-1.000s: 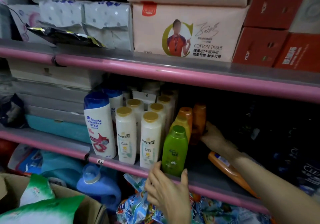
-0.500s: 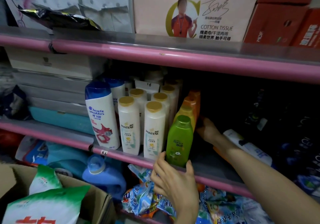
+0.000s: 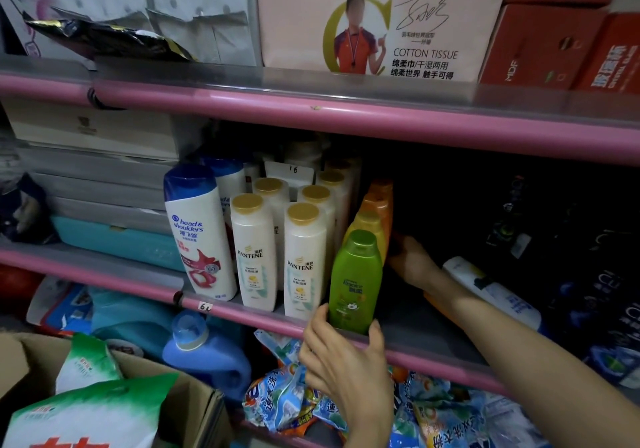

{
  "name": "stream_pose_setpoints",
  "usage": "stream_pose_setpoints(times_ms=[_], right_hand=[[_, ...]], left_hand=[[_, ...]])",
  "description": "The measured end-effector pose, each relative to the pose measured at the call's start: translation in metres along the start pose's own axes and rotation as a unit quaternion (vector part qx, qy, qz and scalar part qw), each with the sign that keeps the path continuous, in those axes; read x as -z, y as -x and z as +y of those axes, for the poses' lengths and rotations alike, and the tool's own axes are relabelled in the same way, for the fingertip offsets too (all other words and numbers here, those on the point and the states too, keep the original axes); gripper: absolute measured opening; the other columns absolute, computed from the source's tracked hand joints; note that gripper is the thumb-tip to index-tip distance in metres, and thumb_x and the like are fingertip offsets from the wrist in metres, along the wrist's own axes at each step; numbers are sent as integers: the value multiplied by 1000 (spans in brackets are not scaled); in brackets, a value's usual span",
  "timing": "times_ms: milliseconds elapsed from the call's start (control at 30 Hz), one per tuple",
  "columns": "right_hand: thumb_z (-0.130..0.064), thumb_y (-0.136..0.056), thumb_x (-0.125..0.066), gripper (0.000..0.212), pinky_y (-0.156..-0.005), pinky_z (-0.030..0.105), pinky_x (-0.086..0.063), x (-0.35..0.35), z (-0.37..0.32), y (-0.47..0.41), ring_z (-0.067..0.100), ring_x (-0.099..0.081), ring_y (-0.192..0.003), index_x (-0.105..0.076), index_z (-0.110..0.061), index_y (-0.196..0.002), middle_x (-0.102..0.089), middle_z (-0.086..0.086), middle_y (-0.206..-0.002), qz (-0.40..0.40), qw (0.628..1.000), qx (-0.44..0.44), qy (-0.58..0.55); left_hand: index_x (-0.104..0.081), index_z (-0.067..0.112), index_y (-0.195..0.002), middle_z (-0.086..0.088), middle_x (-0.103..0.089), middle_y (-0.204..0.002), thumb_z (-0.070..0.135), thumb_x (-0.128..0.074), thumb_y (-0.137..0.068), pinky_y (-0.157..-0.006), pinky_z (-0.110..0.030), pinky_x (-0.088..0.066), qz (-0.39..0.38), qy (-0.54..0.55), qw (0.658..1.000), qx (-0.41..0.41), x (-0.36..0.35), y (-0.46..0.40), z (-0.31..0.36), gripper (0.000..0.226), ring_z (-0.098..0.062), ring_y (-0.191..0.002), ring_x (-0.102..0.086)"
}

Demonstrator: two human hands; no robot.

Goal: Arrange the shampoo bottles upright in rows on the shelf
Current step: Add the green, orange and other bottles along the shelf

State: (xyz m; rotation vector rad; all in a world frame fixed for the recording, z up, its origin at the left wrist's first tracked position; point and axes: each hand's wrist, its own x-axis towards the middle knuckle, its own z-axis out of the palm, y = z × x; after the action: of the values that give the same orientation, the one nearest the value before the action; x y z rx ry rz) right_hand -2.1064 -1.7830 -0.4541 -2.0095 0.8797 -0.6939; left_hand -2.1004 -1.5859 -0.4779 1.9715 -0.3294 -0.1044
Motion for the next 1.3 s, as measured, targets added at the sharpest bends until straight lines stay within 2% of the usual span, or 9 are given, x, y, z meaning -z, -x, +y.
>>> stream_pose_setpoints(times_ms=[133, 300, 433, 567, 700, 867, 1100, 1200, 1300], right_hand=[[-3, -86, -63, 24, -97, 53, -45, 4, -10, 5, 37, -60, -110, -63, -8, -110, -64, 22, -117, -25, 999, -5, 46], [-22, -88, -63, 55, -93, 26, -40, 41, -48, 27, 23, -51, -120, -41, -12, -138, -51, 11, -135, -102, 961, -37, 256], [-34, -91, -56, 60, -102, 32, -40, 67, -54, 85, 29, -44, -128, -32, -18, -143, -39, 11, -144, -62, 915, -80, 391], [-49, -88, -53, 72, -91, 39, -45, 77, -36, 154, 31, -46, -124, -16, -29, -147, -29, 6, -145, -93, 856, -106, 498], [-41, -90, -55, 70, -90, 41, -48, 88, -30, 169, 34, -53, -117, -18, -24, -147, -38, 10, -140, -67, 837, -87, 537], [-13, -86, -54, 74, -93, 44, -48, 86, -35, 158, 37, -49, -120, -16, -17, -150, -46, 19, -133, -107, 815, -90, 562], [-28, -88, -49, 63, -89, 36, -47, 103, -36, 152, 32, -55, -113, -24, -14, -144, -53, 17, -128, -167, 851, -64, 493], [-43, -97, -42, 55, -92, 33, -45, 109, -34, 159, 28, -55, -115, -28, -16, -143, -56, 11, -127, -131, 909, -84, 387], [-41, -99, -41, 47, -84, 31, -43, 106, -38, 165, 22, -58, -104, -40, -11, -135, -59, 8, -116, -64, 960, -141, 236]], left_hand=[[-43, 24, -128, 2, -46, -132, 43, -78, -68, -89, -38, -26, -2, -16, 1000, -12, 1, 0, -2, 72, -21, -117, -32], [-41, 22, -128, 1, -45, -129, 51, -72, -71, -91, -39, -30, -12, -42, 998, -34, 5, 0, -5, 71, -18, -114, -32], [-40, 16, -133, -4, -44, -131, 47, -72, -74, -97, -37, -33, -24, -12, 998, -55, 10, 2, -4, 75, -19, -117, -37], [-40, 10, -136, -8, -34, -127, 34, -72, -79, -101, -33, -28, -28, 68, 997, -20, 20, 18, -4, 70, -17, -115, -36], [-44, 15, -130, 6, -24, -115, 25, -66, -86, -95, -26, -27, -68, 68, 994, -48, 25, 49, -2, 51, -8, -107, -31], [-43, 23, -125, 13, -26, -117, 21, -58, -91, -98, -20, -33, -197, 61, 967, -147, 27, 81, 17, 37, -7, -116, -36], [-36, 26, -135, 10, -36, -132, 22, -50, -94, -102, -27, -39, -292, 28, 926, -238, 33, 86, 36, 43, -9, -120, -44], [-35, 26, -137, 9, -37, -136, 23, -50, -94, -99, -25, -41, -304, 9, 921, -243, 34, 80, 38, 45, -10, -121, -45], [-25, 25, -144, 10, -28, -148, 25, -54, -94, -106, -24, -34, -333, -8, 912, -240, 35, 77, 39, 59, -9, -132, -36]])
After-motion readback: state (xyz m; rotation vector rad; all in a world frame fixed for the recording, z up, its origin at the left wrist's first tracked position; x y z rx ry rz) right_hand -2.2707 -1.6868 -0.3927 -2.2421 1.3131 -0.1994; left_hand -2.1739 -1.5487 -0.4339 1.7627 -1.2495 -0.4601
